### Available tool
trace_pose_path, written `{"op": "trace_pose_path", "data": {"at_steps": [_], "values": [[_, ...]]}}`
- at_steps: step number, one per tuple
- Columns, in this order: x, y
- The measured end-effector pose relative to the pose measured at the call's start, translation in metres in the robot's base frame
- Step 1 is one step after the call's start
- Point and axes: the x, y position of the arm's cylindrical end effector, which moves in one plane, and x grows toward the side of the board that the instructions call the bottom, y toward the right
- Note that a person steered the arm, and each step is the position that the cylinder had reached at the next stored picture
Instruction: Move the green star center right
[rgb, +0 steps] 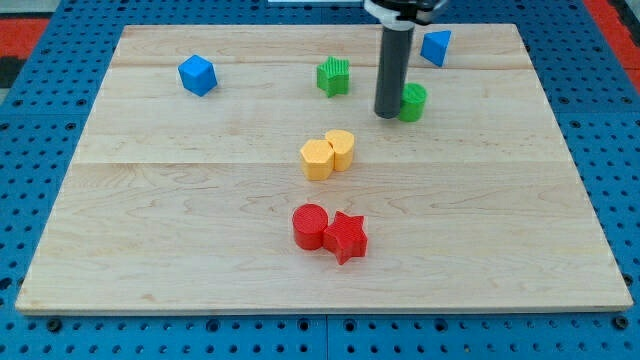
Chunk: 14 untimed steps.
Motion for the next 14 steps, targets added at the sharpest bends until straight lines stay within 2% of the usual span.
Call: {"op": "trace_pose_path", "data": {"at_steps": [2, 3, 4, 6, 7, 8, 9, 11, 12, 14], "values": [[-0.011, 0.05], [0.015, 0.022], [-0.002, -0.014], [-0.106, -0.012], [-0.127, -0.058], [-0.126, -0.102], [-0.108, -0.111], [-0.058, -0.083], [-0.056, -0.054], [-0.054, -0.034]]}}
